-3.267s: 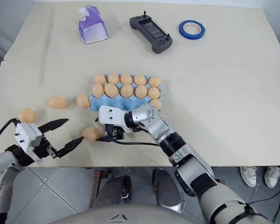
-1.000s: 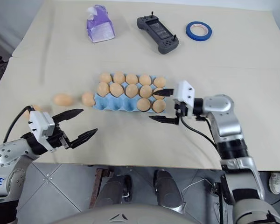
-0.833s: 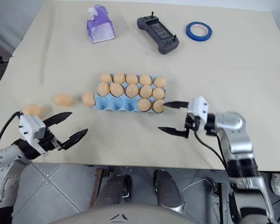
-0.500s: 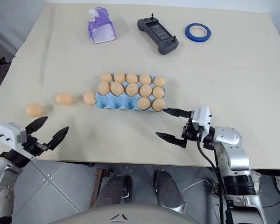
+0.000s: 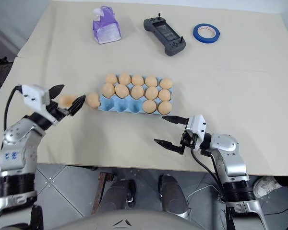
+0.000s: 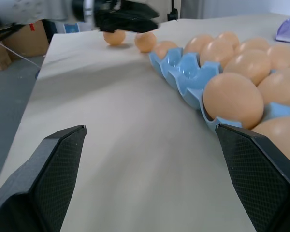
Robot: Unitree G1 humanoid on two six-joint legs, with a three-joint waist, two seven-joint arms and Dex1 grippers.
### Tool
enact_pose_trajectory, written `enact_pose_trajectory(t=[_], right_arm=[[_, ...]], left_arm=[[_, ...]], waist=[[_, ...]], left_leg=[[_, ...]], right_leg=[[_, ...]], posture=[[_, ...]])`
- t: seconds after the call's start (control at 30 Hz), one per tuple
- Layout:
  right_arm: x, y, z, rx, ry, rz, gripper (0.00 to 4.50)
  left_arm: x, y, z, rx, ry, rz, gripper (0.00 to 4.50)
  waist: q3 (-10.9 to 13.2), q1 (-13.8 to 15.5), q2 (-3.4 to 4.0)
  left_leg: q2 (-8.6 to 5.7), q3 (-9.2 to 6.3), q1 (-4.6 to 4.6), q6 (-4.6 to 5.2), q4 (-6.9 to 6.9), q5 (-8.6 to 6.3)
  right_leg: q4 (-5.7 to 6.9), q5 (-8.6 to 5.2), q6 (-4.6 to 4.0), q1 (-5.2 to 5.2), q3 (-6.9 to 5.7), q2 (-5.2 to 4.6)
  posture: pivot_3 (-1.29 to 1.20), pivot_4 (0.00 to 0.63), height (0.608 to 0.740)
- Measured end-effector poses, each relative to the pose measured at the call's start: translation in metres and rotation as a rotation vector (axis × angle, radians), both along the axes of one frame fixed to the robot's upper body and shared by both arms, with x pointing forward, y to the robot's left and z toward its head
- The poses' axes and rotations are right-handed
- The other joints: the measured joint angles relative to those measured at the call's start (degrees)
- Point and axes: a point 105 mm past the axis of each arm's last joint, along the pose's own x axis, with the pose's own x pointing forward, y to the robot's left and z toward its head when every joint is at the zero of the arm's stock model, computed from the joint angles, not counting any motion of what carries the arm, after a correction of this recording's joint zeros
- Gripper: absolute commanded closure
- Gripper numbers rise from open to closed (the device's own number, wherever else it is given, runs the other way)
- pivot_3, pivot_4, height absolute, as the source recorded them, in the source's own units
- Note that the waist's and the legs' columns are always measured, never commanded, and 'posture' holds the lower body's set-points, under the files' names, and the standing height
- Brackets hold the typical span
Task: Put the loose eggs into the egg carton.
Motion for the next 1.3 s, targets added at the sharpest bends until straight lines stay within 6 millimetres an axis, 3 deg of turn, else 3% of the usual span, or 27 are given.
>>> enact_pose_trajectory(t=[0.3,0.6,0.7,0.73,1.0,1.3], right_arm=[[0.000,-0.001,-0.001,-0.009,-0.008,-0.013,0.01],[0.001,-0.002,0.000,-0.008,-0.019,-0.024,0.01],[0.001,-0.002,0.001,-0.009,-0.029,-0.026,0.00],[0.001,-0.002,0.001,-0.009,-0.030,-0.026,0.00],[0.002,-0.005,-0.002,-0.023,-0.036,-0.032,0.00],[0.003,-0.004,-0.002,-0.026,-0.036,-0.026,0.00]], left_arm=[[0.016,-0.025,-0.017,0.010,0.086,-0.103,0.00],[0.017,-0.025,-0.019,0.004,0.126,-0.106,0.00],[0.015,-0.026,-0.018,0.003,0.130,-0.107,0.58],[0.015,-0.026,-0.018,-0.004,0.134,-0.105,0.58],[0.005,-0.003,-0.027,-0.015,0.206,-0.033,0.58],[0.015,-0.019,-0.031,-0.011,0.235,-0.061,0.58]], waist=[[0.00,0.22,0.00],[-0.01,0.24,0.00],[-0.01,0.23,0.00],[-0.01,0.22,0.00],[0.00,0.23,-0.01],[0.00,0.36,-0.01]], left_leg=[[0.00,-0.01,0.00,-0.04,0.12,0.03],[0.00,-0.02,0.12,-0.08,0.15,0.14],[0.00,-0.02,0.11,-0.08,0.14,0.14],[0.00,-0.02,0.11,-0.08,0.14,0.14],[0.00,-0.03,0.07,-0.08,0.10,0.15],[-0.02,-0.05,0.01,-0.07,0.09,0.14]], right_leg=[[0.07,0.00,0.00,0.01,-0.01,0.00],[0.16,0.02,-0.02,0.10,0.00,0.00],[0.15,0.02,-0.02,0.10,0.00,0.00],[0.15,0.02,-0.02,0.10,0.00,0.00],[0.13,0.02,-0.02,0.05,0.00,-0.01],[0.07,0.03,-0.01,0.05,-0.03,-0.02]], posture=[[0.00,0.150,0.740],[0.00,0.150,0.740],[0.00,0.150,0.740],[0.00,0.150,0.740],[0.00,0.150,0.740],[0.00,0.150,0.740]])
